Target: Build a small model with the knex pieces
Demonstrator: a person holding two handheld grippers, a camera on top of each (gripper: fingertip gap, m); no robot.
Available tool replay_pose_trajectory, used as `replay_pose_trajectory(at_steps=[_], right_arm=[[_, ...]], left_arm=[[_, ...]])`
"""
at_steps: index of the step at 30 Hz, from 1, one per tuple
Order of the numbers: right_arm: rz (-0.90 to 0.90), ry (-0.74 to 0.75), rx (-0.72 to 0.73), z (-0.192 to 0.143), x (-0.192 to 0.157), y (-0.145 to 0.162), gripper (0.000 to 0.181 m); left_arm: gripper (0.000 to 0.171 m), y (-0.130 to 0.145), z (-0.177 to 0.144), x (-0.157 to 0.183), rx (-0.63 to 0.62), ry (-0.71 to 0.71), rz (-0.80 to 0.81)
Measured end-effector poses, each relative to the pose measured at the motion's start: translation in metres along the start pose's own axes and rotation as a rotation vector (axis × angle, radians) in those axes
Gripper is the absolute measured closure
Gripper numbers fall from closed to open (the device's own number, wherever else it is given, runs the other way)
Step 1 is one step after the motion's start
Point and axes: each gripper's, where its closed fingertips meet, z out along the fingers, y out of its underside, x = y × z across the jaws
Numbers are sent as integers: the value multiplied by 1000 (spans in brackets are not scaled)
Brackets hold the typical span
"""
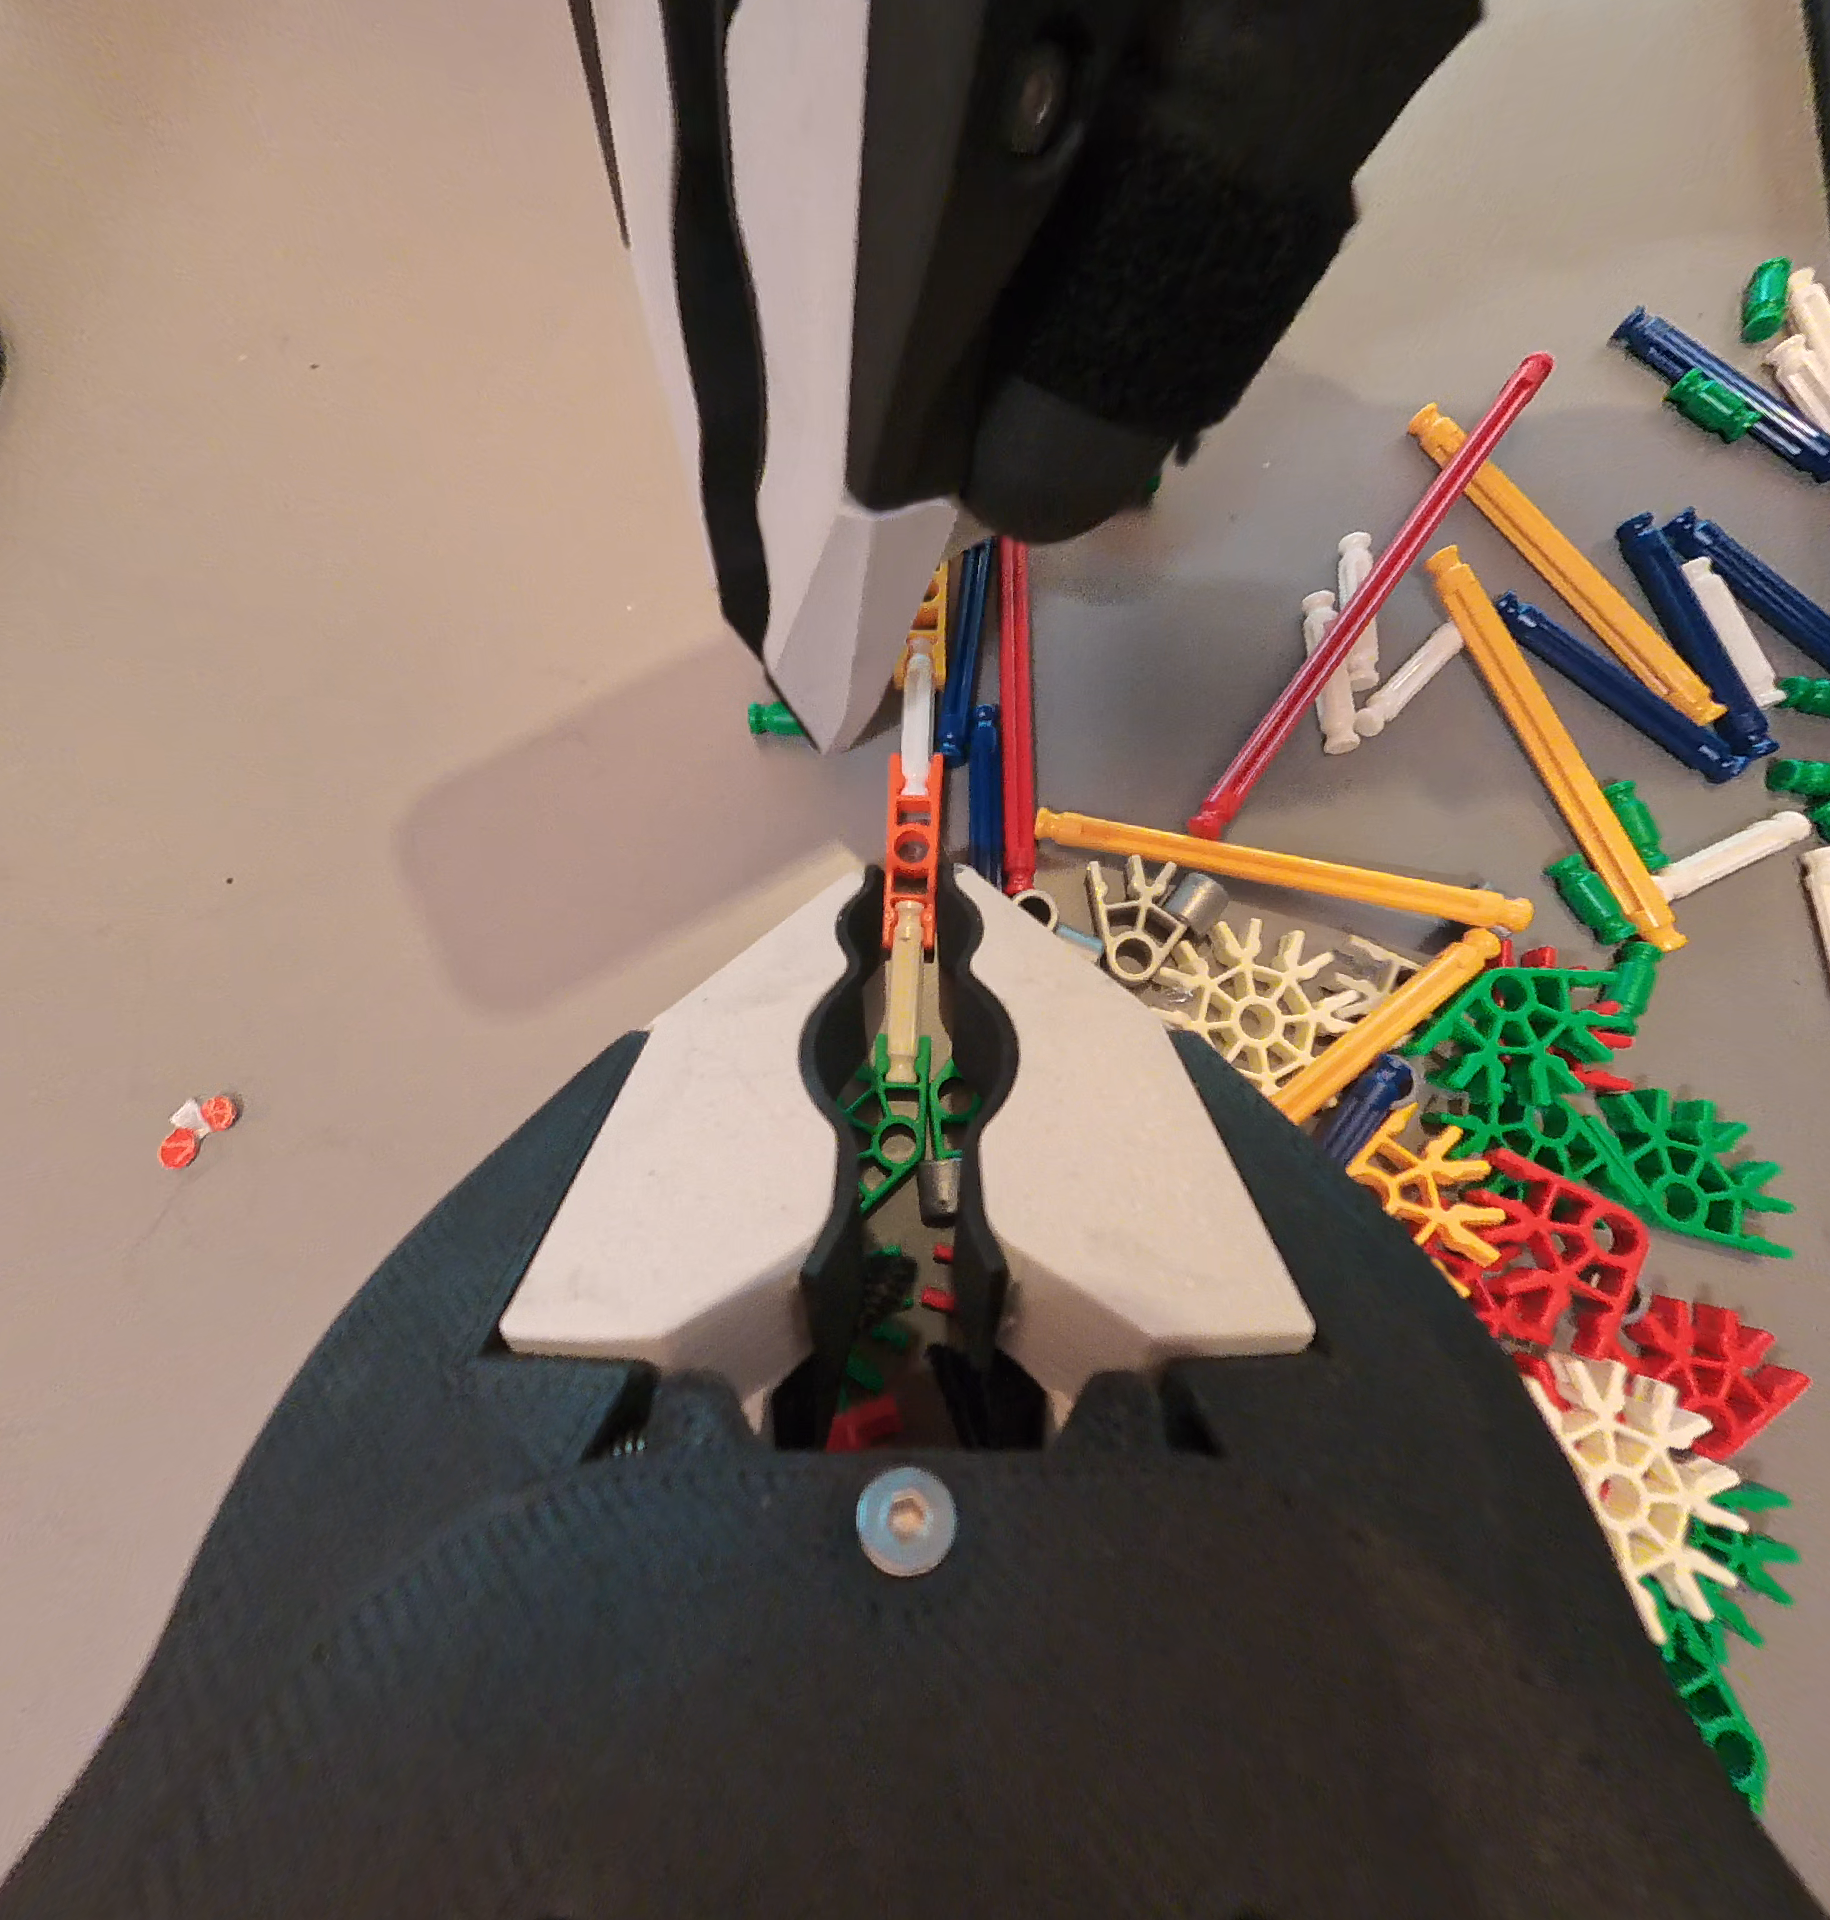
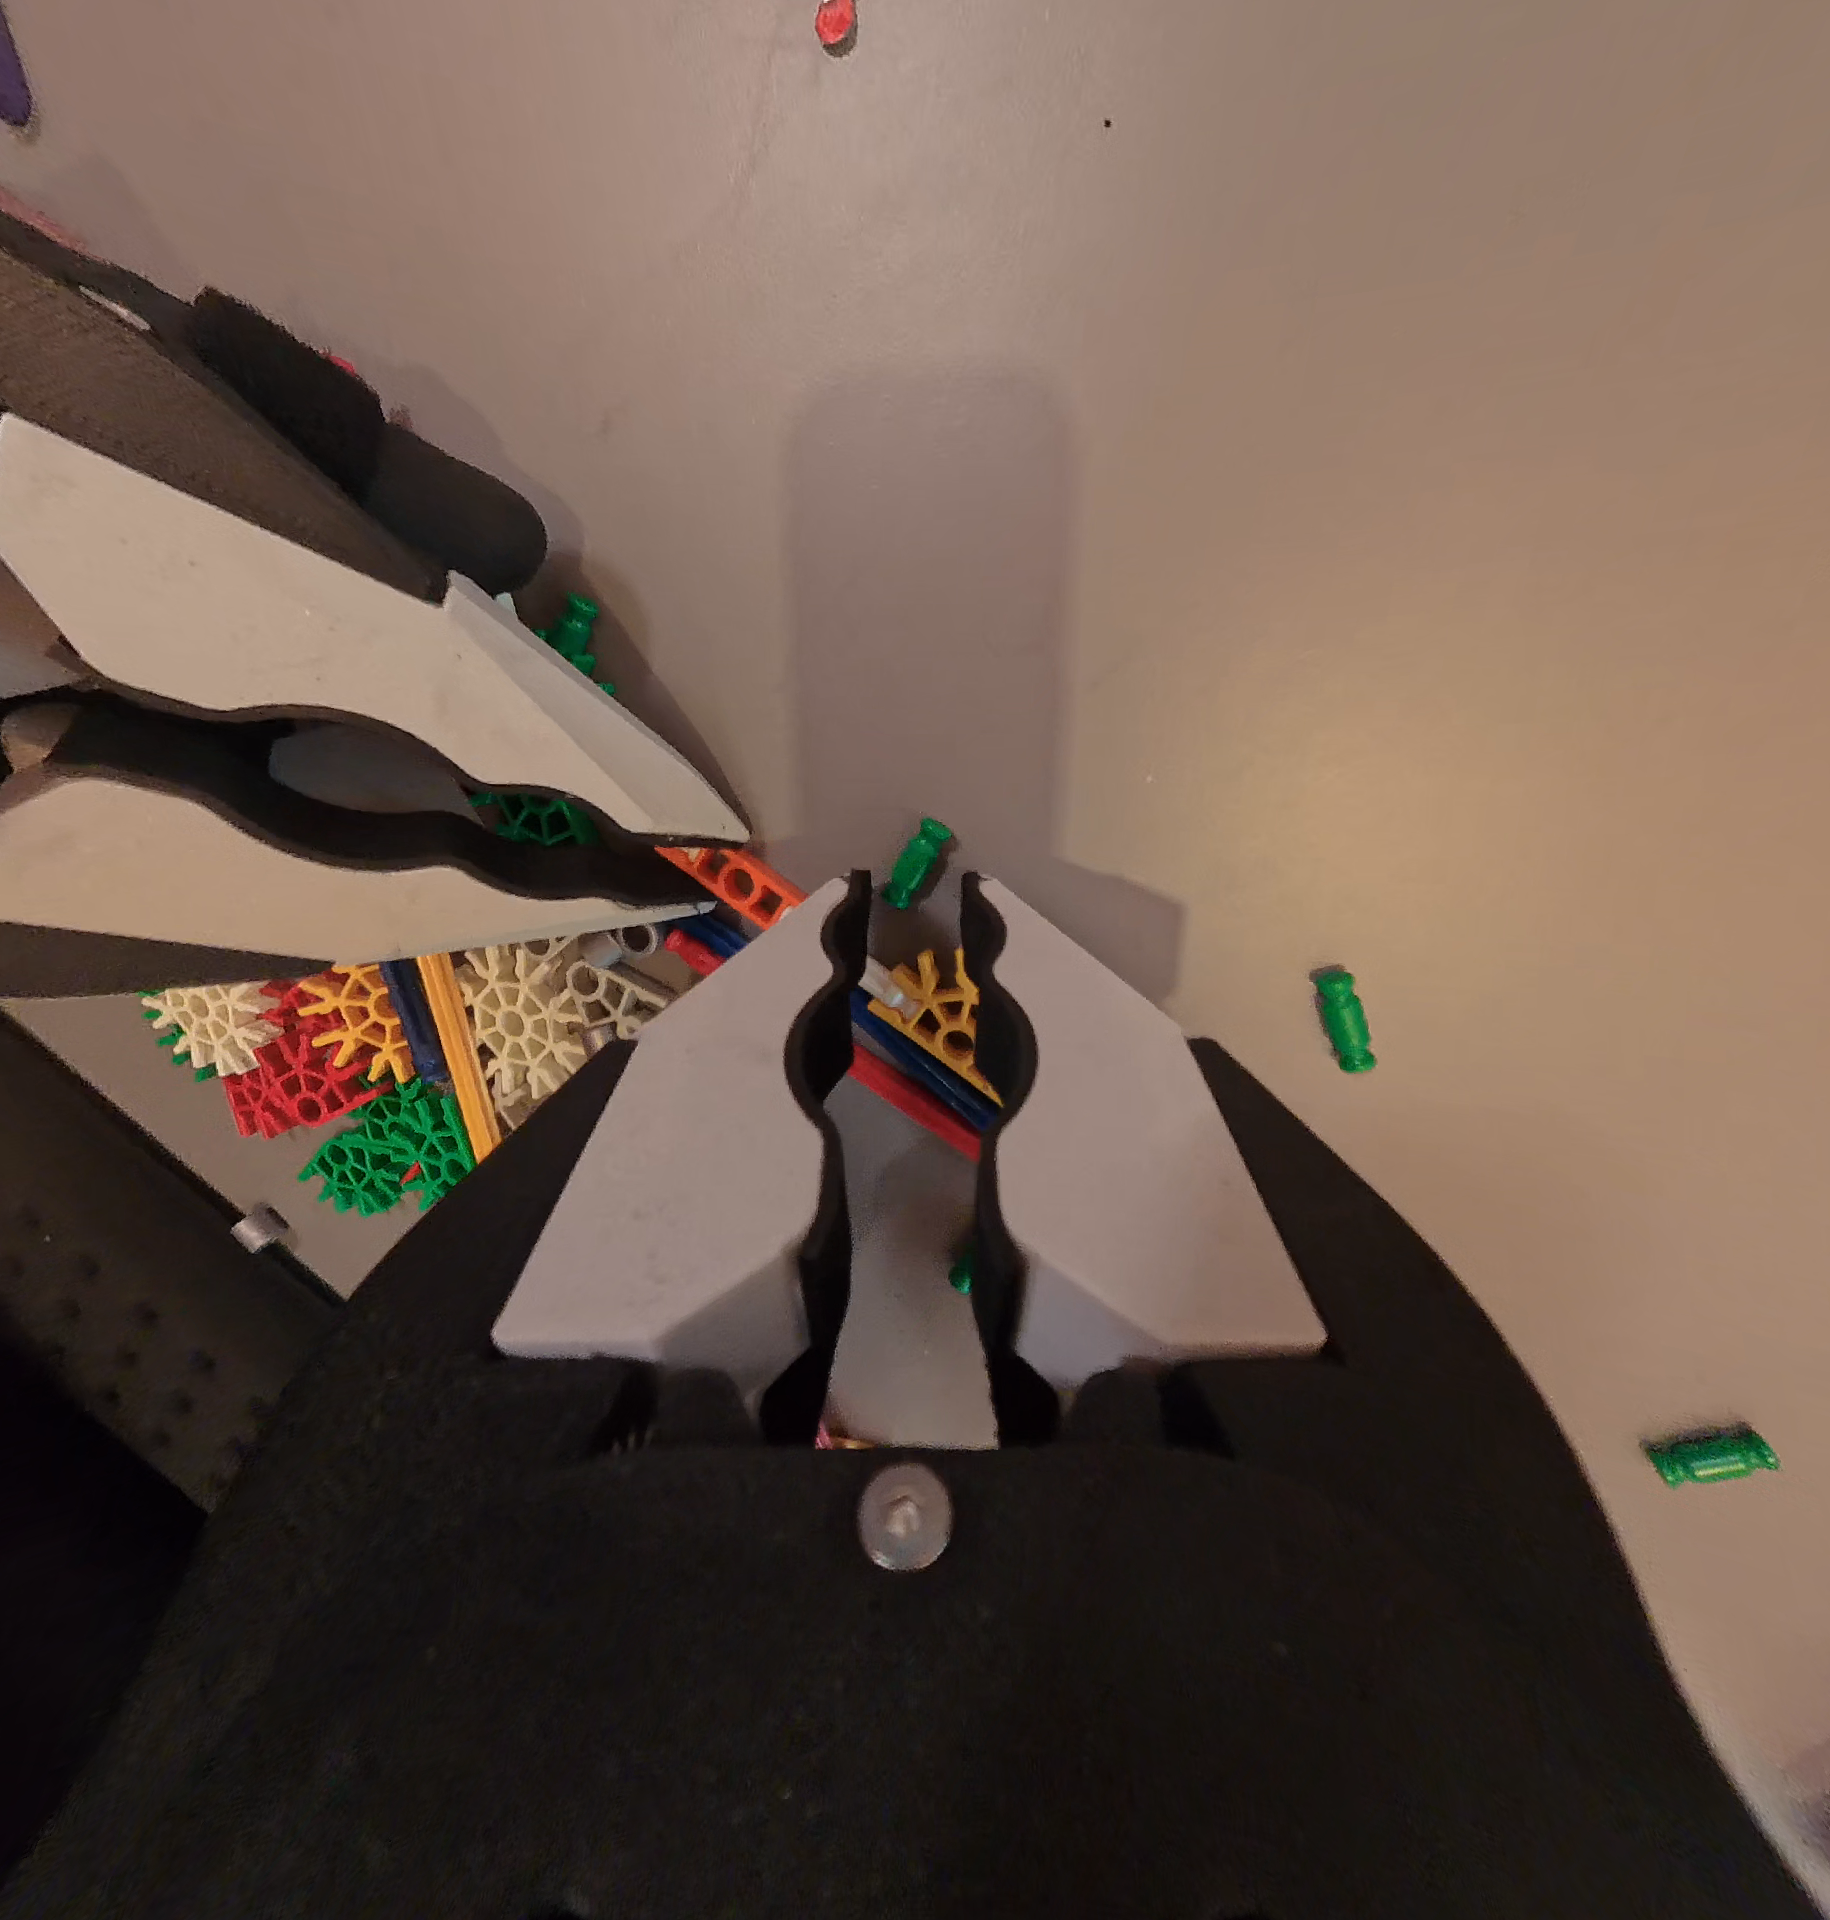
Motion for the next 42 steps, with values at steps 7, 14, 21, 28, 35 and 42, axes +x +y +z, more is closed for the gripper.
replay_pose_trajectory(at_steps=[7, 14, 21, 28, 35, 42], right_arm=[[-14, 26, 25, 2, 1, -5, 178], [-35, -39, -8, -16, 3, 6, 178], [-91, -30, -69, -15, 6, 15, 178], [-104, -33, -47, -11, 5, 15, 178], [-142, -26, -32, -11, 5, 14, 179], [-197, -37, -2, -11, 5, 14, 179]], left_arm=[[164, -1, 1, 2, 3, 3, -2], [164, -1, 1, 1, 0, 3, 3], [164, -2, 2, 0, -14, 5, 13], [159, -10, -1, -2, -2, 58, 8], [160, -28, 4, -17, 5, 125, 24], [158, -34, 16, -16, -69, 254, 208]])
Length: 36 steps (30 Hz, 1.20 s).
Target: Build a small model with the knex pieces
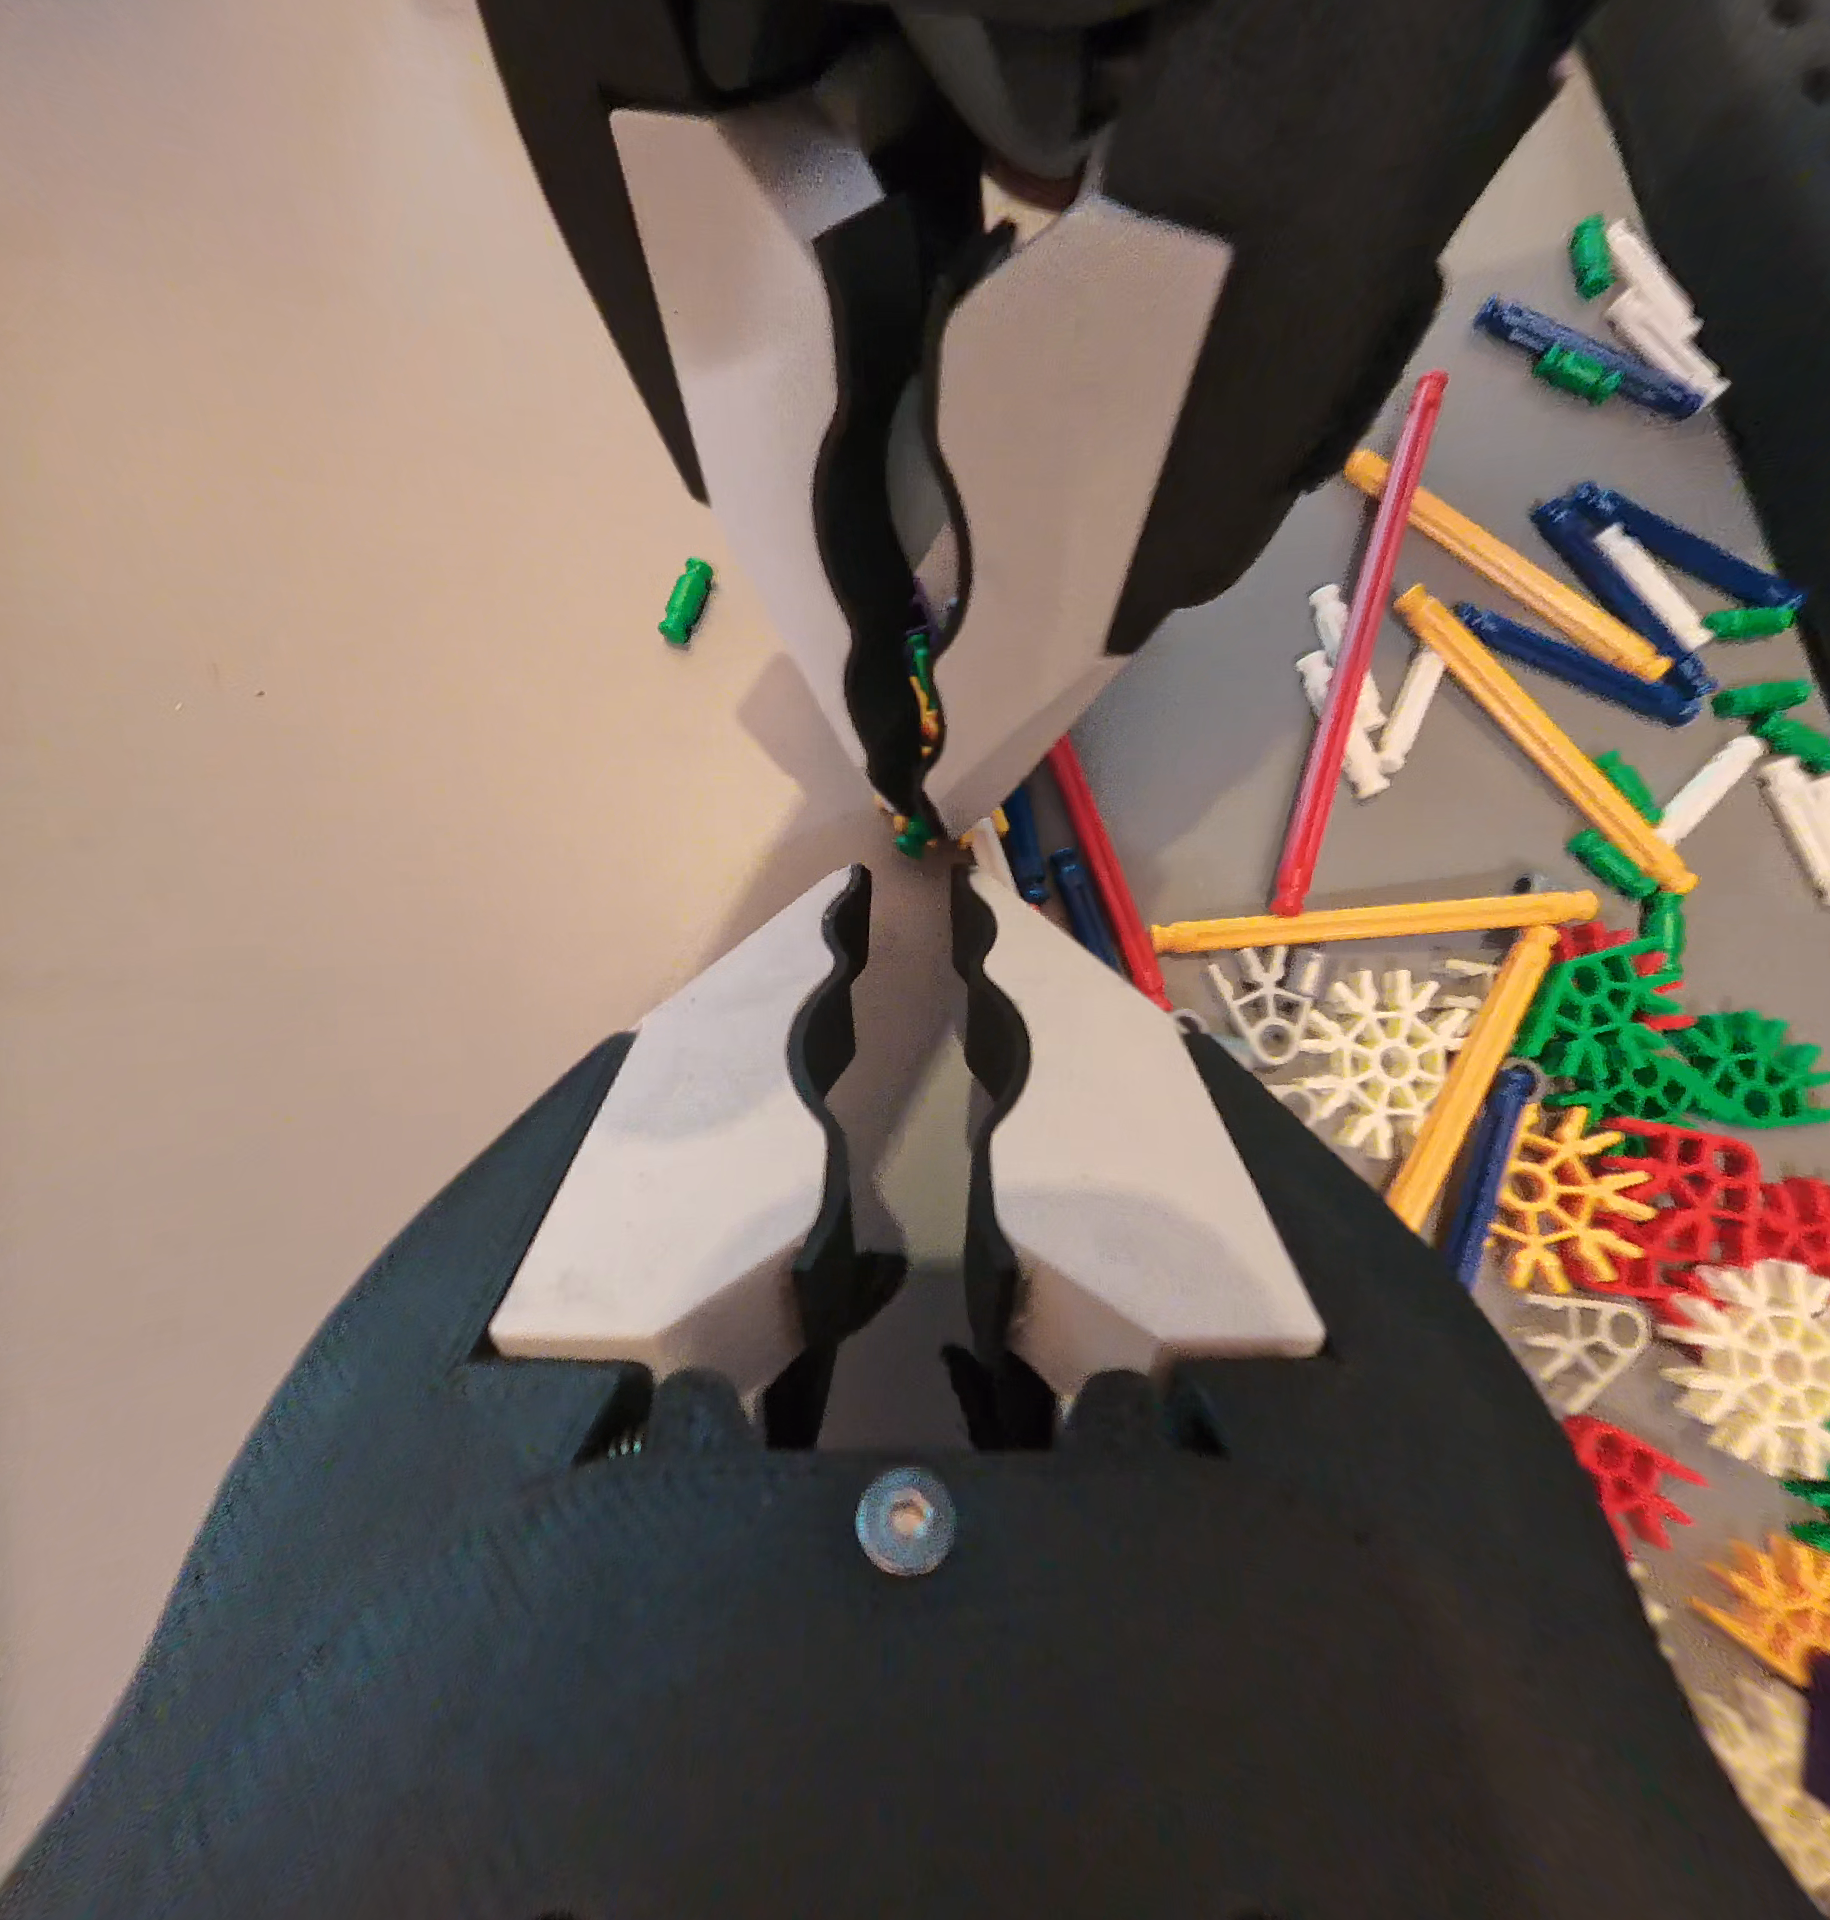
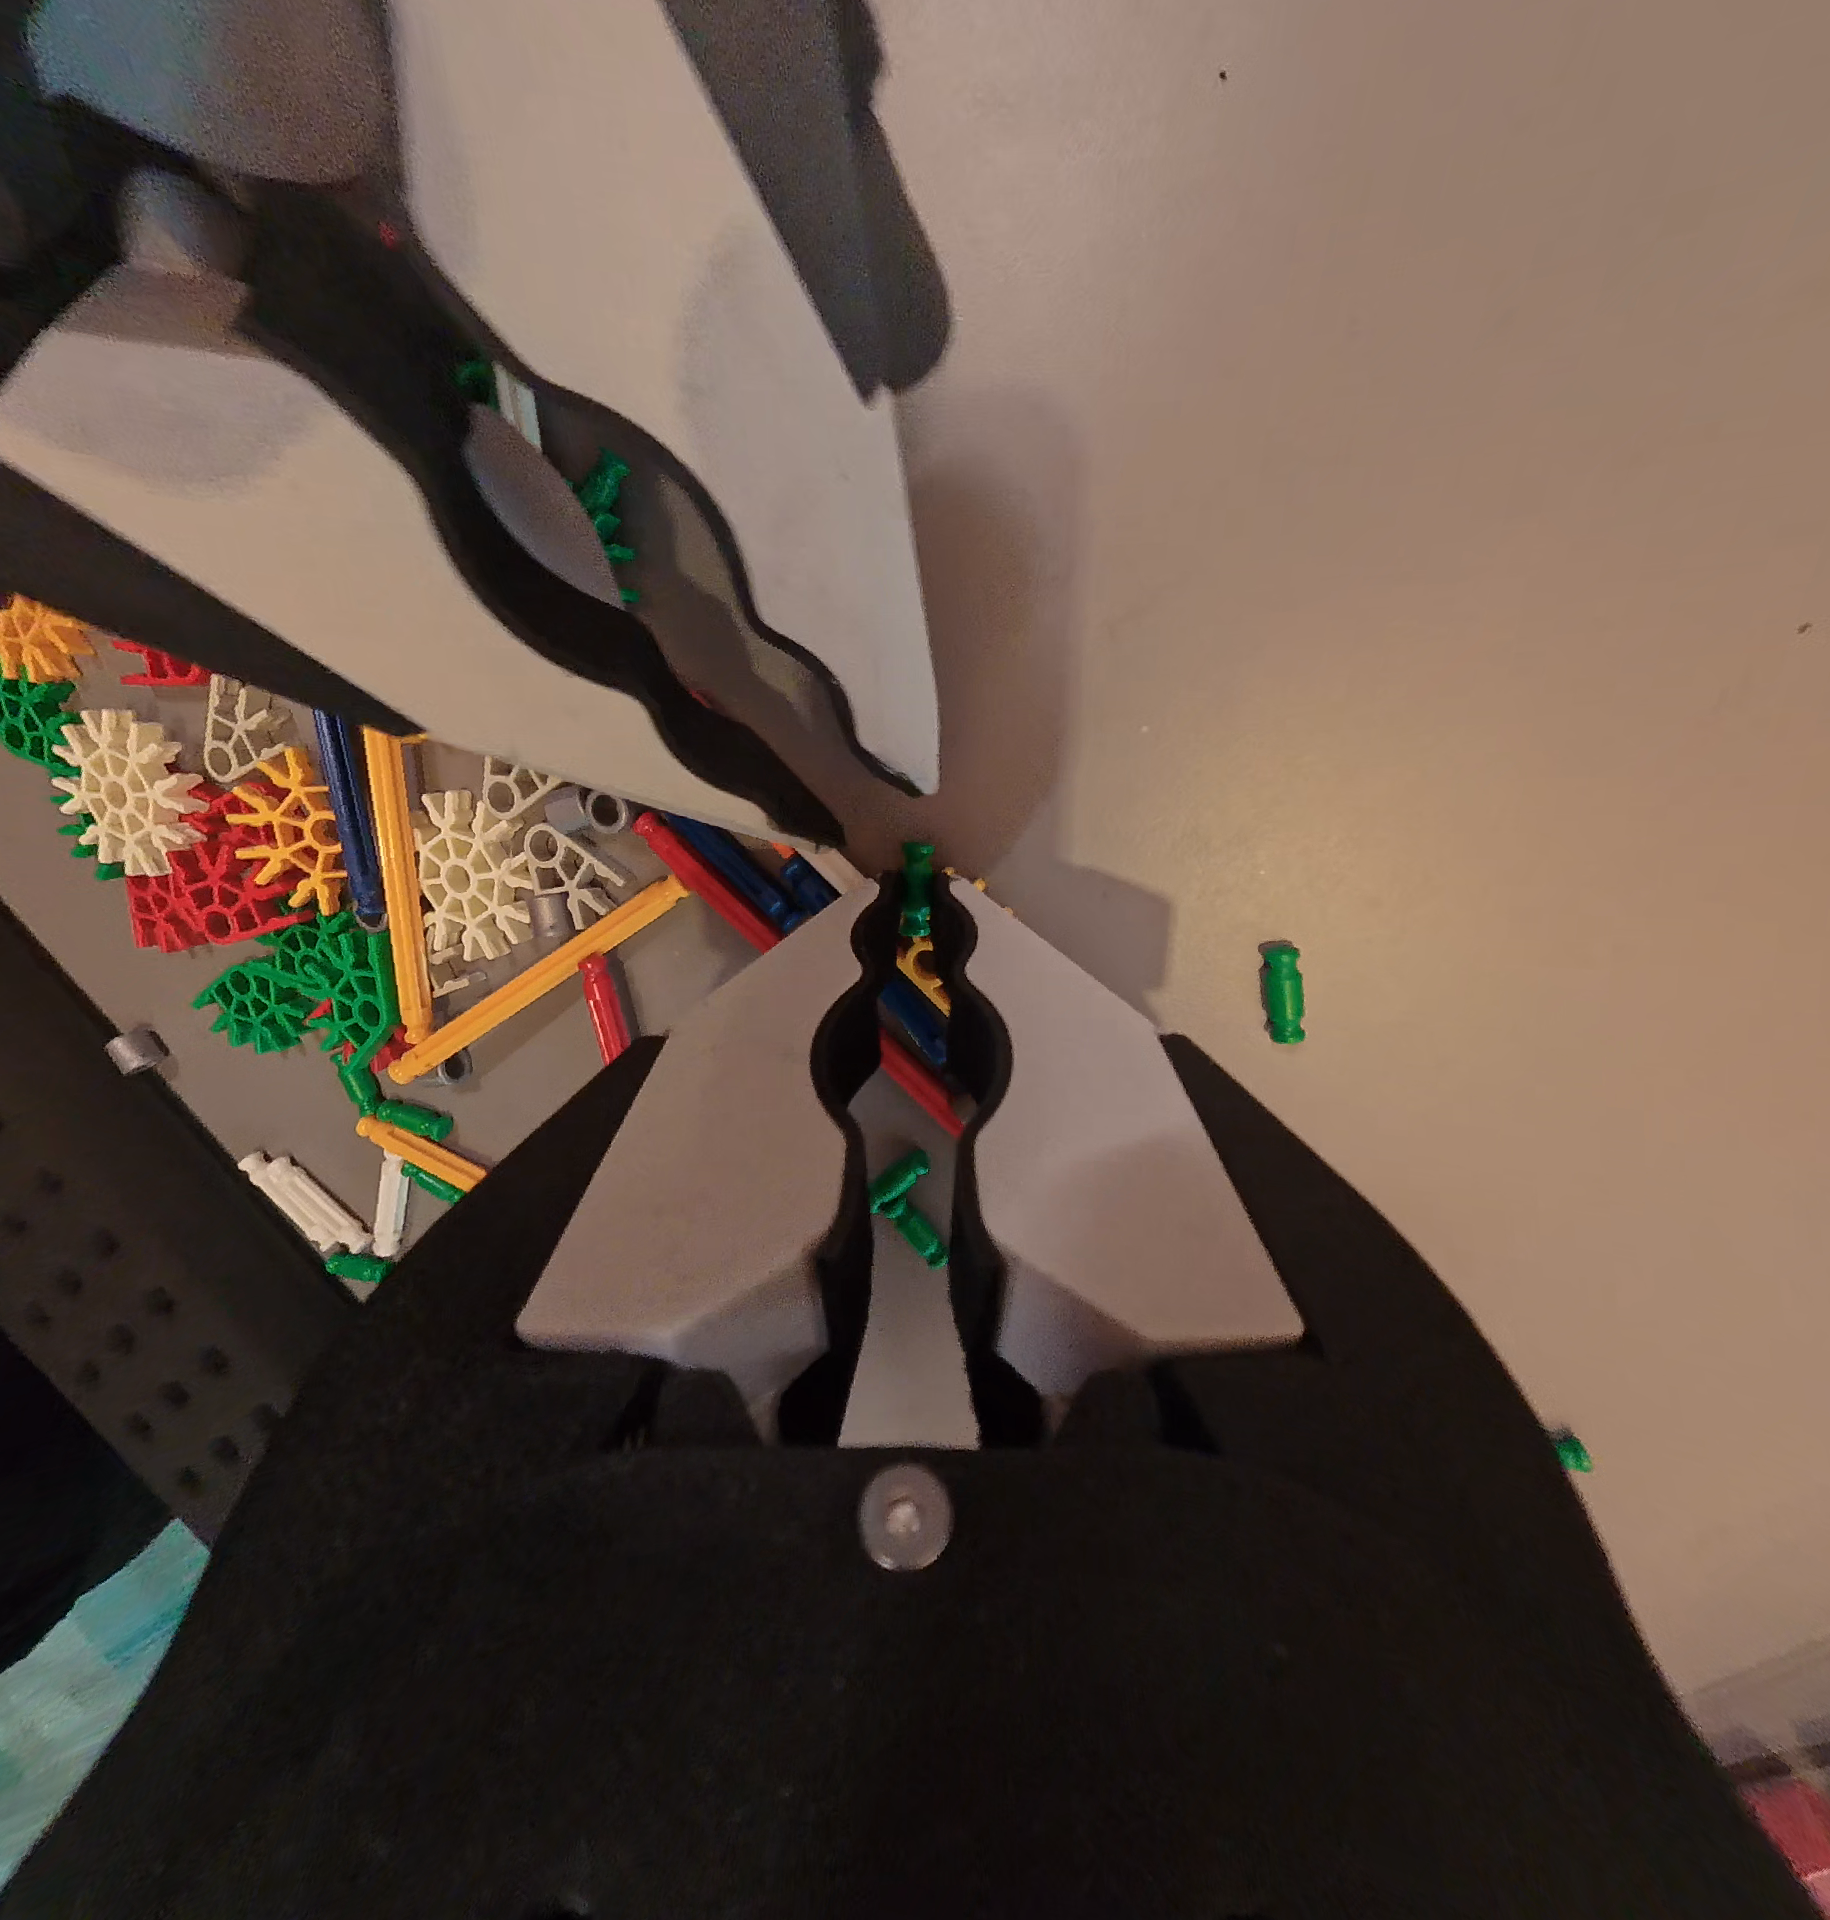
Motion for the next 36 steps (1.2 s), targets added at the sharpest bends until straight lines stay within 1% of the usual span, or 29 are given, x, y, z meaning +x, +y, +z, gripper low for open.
replay_pose_trajectory(at_steps=[3, 9, 19, 23, 25, 27, 29, 31, 36], right_arm=[[-13, -4, 17, 0, -1, 0, 178], [-23, -12, 29, 0, 0, 2, 178], [-63, -29, 27, 0, -1, 2, 178], [-46, -50, 33, 0, -1, 2, 178], [-34, -60, 48, -3, -1, 2, 175], [-1, -72, 81, -10, 0, 0, 168], [41, -102, 114, -17, 2, -2, 171], [58, -118, 128, -20, 3, 0, 180], [65, -125, 123, -15, 0, 6, 181]], left_arm=[[157, 5, 7, -1, -23, 45, 43], [161, -3, 11, 5, 42, 119, 79], [167, -1, 13, 3, 27, 170, 99], [169, -2, 14, 4, 29, 197, 100], [168, -2, 13, 5, 30, 209, 99], [169, -3, 12, 4, 31, 218, 100], [169, -3, 11, 4, 29, 231, 101], [169, -4, 10, 6, 25, 256, 105], [169, -2, 10, 4, -11, 275, 127]])
